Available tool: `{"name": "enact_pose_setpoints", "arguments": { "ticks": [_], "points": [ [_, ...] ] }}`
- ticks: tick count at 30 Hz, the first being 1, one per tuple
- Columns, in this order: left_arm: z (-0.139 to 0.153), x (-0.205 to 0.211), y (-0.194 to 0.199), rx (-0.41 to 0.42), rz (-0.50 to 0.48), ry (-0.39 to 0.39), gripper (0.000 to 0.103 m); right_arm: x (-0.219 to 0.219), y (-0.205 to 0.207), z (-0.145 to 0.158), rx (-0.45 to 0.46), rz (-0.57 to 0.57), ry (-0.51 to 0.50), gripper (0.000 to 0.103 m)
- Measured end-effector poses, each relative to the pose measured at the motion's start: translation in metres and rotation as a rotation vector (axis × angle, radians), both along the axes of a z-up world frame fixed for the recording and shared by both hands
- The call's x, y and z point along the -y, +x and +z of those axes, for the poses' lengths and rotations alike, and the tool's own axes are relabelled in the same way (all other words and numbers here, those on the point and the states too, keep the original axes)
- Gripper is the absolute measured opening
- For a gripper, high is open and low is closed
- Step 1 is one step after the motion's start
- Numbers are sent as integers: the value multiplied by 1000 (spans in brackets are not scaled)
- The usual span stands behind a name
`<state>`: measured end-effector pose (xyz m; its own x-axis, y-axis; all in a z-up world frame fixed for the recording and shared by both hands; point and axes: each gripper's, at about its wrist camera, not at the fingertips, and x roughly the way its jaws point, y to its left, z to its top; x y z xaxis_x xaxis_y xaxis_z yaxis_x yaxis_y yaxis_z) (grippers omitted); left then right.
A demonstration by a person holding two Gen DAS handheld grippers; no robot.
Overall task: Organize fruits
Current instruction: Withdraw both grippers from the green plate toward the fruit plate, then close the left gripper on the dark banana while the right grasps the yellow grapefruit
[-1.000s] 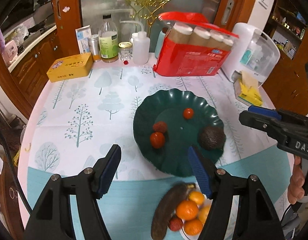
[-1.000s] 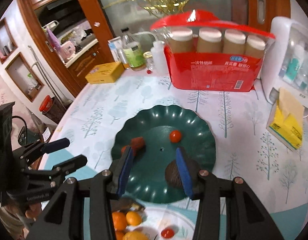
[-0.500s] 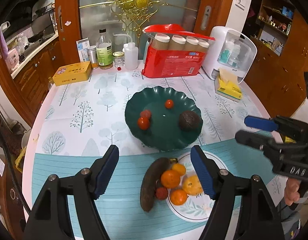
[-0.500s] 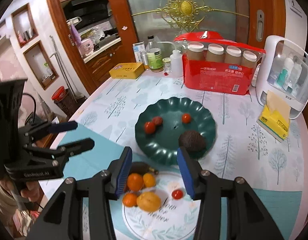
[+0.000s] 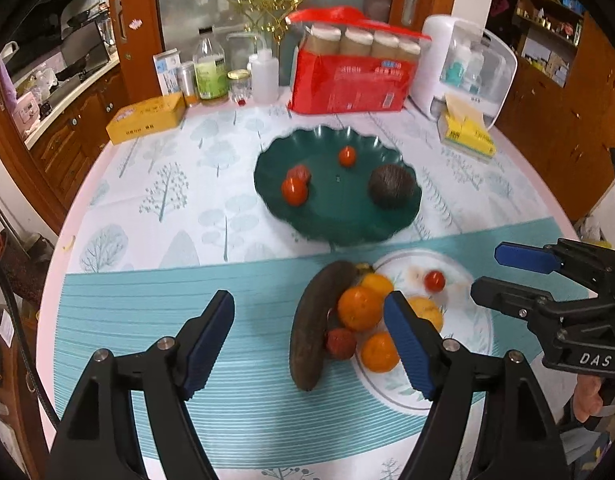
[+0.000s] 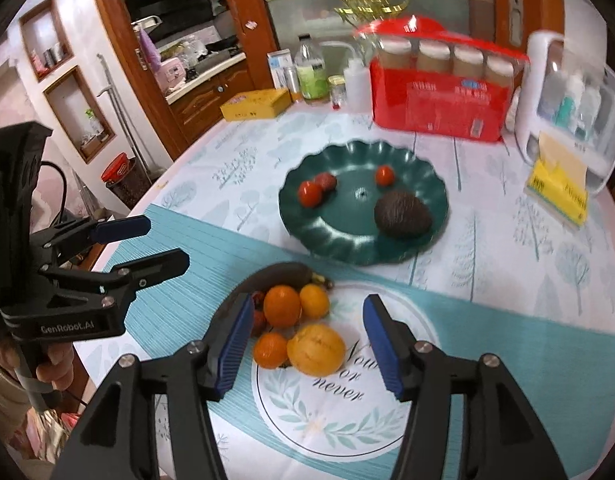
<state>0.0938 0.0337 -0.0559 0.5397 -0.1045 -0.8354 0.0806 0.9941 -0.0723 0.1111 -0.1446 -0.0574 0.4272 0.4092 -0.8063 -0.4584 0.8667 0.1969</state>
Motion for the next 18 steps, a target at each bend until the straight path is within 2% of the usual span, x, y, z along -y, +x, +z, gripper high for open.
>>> {"name": "enact_pose_setpoints", "arguments": {
  "ticks": [10,18],
  "points": [
    [-66,-11,16,-114,14,-37,76,4,3,-71,-156,-115,36,57],
    [-91,-17,40,-174,11,-78,76,3,11,-95,-226,-159,61,57]
  ]
}}
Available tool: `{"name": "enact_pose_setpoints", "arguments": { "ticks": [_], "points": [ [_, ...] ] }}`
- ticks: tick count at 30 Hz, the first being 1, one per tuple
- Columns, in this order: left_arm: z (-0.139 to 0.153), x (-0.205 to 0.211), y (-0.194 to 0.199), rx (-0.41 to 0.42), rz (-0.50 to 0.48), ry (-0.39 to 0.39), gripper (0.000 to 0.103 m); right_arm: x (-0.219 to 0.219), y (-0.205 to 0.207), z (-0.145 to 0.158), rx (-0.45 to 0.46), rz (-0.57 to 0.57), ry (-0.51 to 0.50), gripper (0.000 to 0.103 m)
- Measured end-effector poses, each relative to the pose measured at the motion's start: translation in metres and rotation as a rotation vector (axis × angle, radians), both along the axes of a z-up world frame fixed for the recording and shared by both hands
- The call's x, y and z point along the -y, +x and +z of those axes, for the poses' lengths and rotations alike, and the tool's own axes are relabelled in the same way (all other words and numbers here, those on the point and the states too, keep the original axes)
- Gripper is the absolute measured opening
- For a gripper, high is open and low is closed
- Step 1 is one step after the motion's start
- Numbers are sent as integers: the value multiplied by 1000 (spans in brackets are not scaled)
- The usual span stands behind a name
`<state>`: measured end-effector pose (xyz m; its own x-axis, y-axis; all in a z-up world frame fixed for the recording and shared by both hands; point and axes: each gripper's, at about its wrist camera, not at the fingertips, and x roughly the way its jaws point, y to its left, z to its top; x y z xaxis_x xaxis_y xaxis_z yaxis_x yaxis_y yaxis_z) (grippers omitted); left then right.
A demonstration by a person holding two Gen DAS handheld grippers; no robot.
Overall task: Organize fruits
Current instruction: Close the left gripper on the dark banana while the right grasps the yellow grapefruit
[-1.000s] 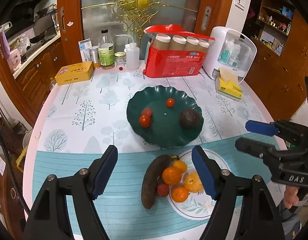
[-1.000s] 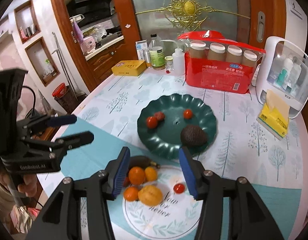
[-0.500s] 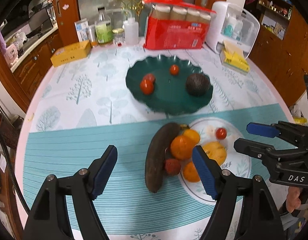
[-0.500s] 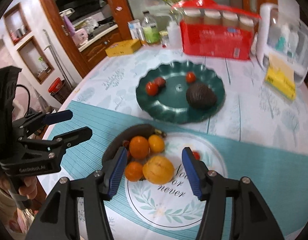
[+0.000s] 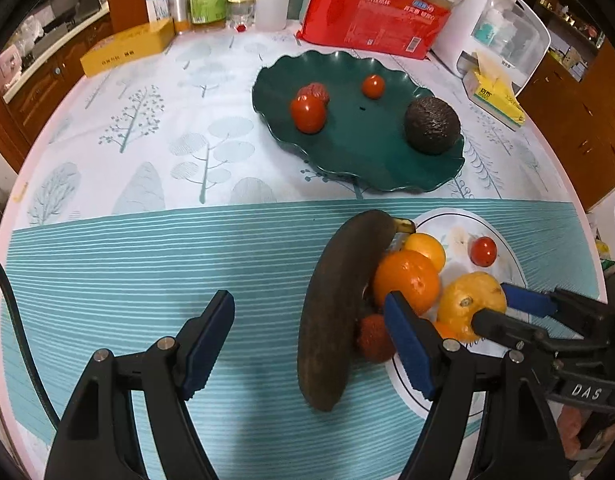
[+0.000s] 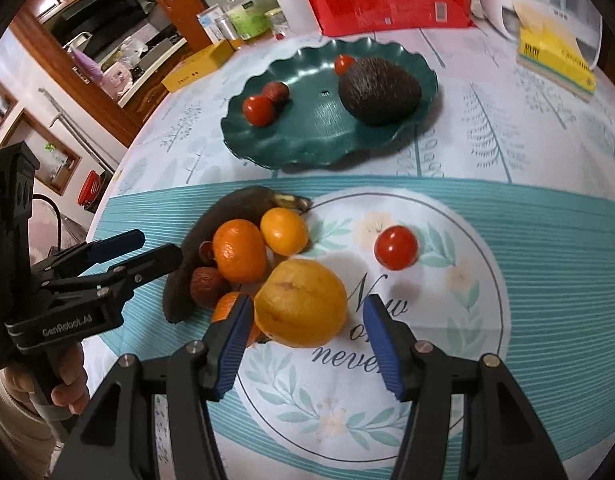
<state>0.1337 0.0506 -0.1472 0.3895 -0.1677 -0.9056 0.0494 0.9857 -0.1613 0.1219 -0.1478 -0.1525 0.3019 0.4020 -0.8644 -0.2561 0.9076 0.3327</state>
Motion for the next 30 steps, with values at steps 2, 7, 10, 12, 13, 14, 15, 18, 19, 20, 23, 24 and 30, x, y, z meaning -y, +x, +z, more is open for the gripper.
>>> {"name": "enact_pose_setpoints", "arguments": {
  "ticks": [2,7,10,12,13,14,15,18,19,20,23,24,30],
  "points": [
    [-3,2,5,-11,-15,-5,76,-1,2,-4,-13,-7,11,57],
    [-12,7,14,-42,-69,-31,68,-6,5,-10,-20,-9,12,57],
    [-13,6,18,-43,-83,-43,67,-8,7,-11,-19,-7,14,57],
    [-15,3,20,-55,-95,-51,63,-9,8,-13,-21,-5,19,57],
    [-16,3,21,-60,-100,-34,58,-9,9,-14,-25,-4,23,57],
    [-18,1,22,-68,-110,-38,58,-10,10,-14,-27,-4,26,57],
    [-19,0,22,-71,-110,-46,58,-11,11,-15,-29,-3,28,57],
    [-19,2,23,-71,-133,-31,58,-12,11,-14,-22,1,19,57],
    [-20,6,23,-70,-146,-14,58,-13,11,-14,-19,3,15,57],
    [-21,8,24,-70,-155,2,58,-14,11,-14,-16,6,9,57],
    [-27,15,28,-83,-168,31,58,-16,11,-13,-7,13,-7,57],
    [-28,15,29,-86,-165,30,58,-18,12,-12,-4,15,-14,57],
    [-30,23,36,-74,-188,66,53,-21,13,-12,1,11,-30,57]
  ]
}}
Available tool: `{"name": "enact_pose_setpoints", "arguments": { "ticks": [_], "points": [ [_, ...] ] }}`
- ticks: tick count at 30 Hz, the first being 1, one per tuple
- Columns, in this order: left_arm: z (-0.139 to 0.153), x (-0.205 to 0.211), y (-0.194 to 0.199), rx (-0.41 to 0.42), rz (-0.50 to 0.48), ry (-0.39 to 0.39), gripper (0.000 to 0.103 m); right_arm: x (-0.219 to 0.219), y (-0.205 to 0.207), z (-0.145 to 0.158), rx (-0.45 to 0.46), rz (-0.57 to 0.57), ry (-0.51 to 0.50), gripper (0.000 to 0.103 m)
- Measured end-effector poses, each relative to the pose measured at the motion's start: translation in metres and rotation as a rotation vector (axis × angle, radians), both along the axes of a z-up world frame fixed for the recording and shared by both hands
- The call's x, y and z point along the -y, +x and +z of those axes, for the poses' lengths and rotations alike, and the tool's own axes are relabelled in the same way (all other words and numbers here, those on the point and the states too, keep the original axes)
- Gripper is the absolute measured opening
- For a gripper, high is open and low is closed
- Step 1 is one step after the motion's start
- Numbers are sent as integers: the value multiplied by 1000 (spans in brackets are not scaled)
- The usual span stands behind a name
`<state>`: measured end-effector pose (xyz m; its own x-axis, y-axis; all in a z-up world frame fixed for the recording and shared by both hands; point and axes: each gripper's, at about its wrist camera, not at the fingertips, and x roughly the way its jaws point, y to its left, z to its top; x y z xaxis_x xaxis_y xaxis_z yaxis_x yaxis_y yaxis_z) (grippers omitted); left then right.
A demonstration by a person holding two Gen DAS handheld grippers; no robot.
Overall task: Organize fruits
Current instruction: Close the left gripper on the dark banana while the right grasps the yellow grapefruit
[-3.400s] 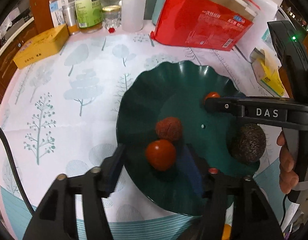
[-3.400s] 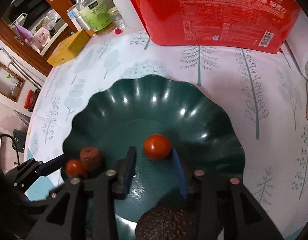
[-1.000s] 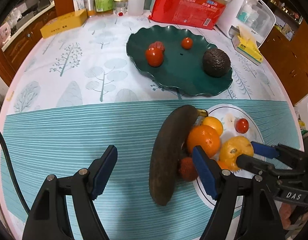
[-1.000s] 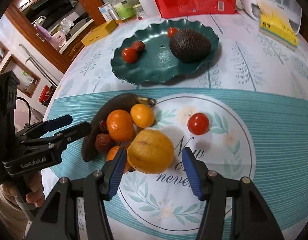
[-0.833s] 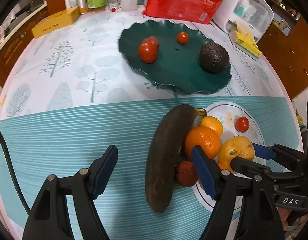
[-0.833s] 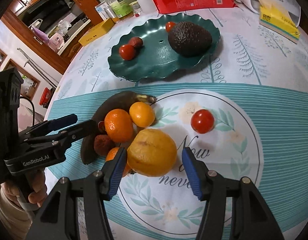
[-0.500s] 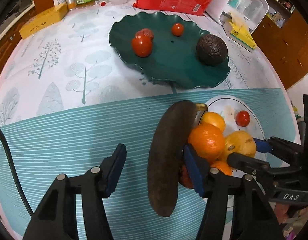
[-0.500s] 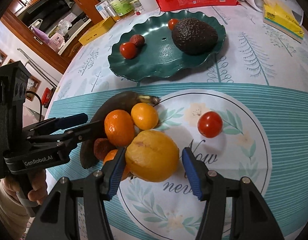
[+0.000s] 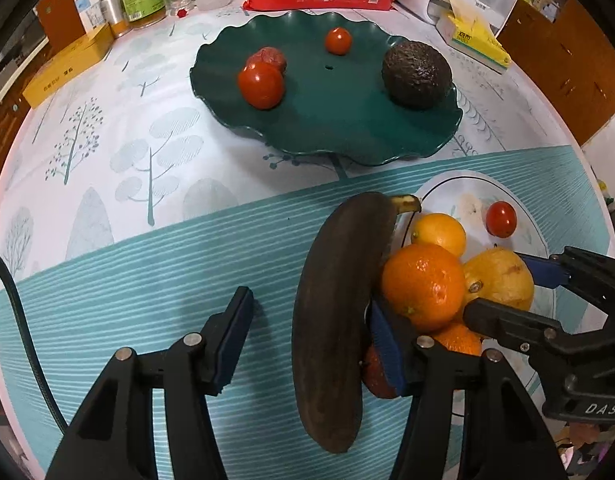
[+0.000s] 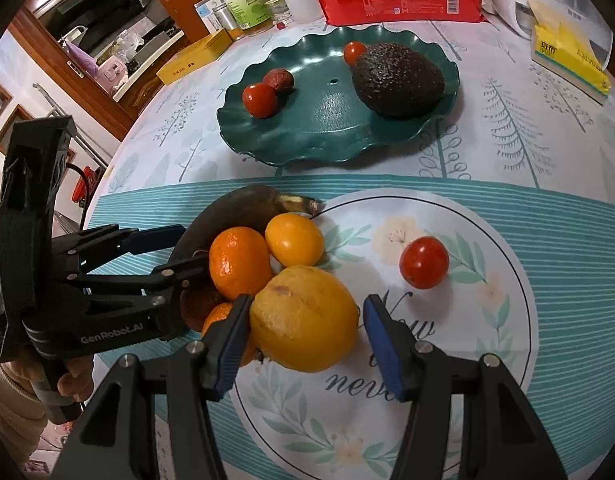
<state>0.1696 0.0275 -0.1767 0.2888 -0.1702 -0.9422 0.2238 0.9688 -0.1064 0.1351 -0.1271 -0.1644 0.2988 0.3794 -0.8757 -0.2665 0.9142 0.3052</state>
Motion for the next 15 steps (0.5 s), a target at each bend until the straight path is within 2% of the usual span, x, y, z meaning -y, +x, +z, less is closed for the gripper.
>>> {"name": "enact_pose_setpoints", "arguments": {
  "ticks": [3,6,11,15],
  "points": [
    [1,7,-1,2,-25,-11,34,1,2,-1,-10,-9,9,57],
    [2,14,-4,21,-40,20,33,3,1,-2,-23,-14,17,57],
    [4,12,-8,21,-15,6,32,7,2,-4,-55,-32,42,59],
    [3,1,-17,26,14,4,32,13,2,-8,-76,-47,67,65]
  ]
}}
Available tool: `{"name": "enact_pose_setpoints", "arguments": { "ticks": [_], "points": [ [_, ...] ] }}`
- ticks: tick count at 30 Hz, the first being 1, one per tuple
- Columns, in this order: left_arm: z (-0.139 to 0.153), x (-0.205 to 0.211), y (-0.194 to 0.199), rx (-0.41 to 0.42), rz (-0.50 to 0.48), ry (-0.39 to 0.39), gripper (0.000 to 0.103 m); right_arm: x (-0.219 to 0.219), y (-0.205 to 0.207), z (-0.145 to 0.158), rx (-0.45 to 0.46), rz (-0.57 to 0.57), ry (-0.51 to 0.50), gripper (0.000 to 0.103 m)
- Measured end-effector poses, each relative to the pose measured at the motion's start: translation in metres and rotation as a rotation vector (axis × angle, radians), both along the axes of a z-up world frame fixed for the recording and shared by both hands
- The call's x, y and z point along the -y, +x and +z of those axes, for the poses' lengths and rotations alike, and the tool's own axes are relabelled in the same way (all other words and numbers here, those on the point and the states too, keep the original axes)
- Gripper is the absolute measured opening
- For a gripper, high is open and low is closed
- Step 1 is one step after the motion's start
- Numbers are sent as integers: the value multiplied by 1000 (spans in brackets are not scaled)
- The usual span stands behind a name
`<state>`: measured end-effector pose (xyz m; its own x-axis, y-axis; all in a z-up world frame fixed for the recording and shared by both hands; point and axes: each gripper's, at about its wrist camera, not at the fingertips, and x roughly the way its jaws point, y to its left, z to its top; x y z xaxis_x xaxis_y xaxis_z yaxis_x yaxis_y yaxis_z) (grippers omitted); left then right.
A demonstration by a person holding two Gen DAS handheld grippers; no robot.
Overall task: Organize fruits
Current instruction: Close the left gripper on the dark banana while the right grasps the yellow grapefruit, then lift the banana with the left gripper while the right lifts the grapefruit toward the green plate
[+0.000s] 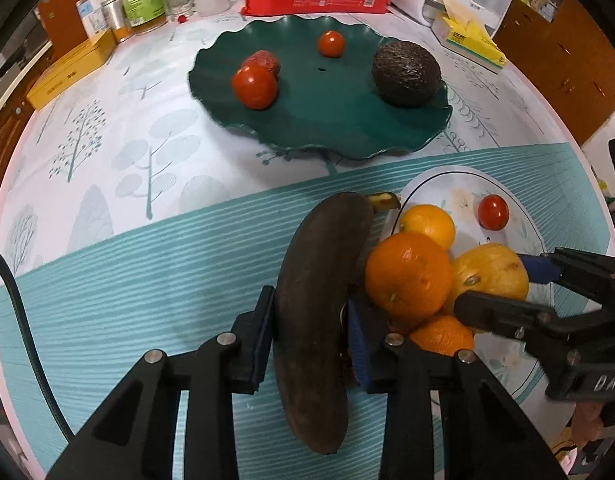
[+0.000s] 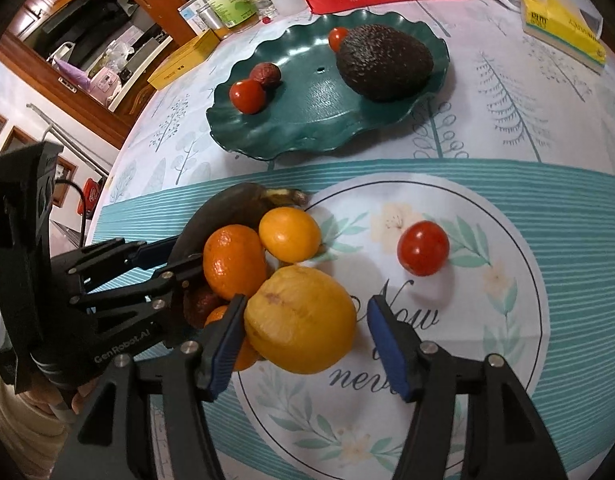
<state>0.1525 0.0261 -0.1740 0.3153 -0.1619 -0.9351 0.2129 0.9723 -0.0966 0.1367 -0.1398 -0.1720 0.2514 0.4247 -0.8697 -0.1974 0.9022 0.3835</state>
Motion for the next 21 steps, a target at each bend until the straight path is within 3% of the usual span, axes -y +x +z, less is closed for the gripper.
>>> {"name": "enact_pose_setpoints", "arguments": {
  "ticks": [8,12,13,15,21],
  "points": [
    [2,-21,-20,0,67,-5,32,-5,-1,1,9,12,-1,69],
    [6,-28,-29,11,101,-9,31,-12,-7,8,59,40,-56,69],
    [7,-28,-31,14,107,-10,31,-13,-9,10,70,47,-63,67],
    [11,-30,-37,23,120,-17,31,-15,-13,13,95,62,-92,51],
    [27,-30,-53,53,151,-33,31,-11,-26,17,95,84,-109,49]
  ]
}}
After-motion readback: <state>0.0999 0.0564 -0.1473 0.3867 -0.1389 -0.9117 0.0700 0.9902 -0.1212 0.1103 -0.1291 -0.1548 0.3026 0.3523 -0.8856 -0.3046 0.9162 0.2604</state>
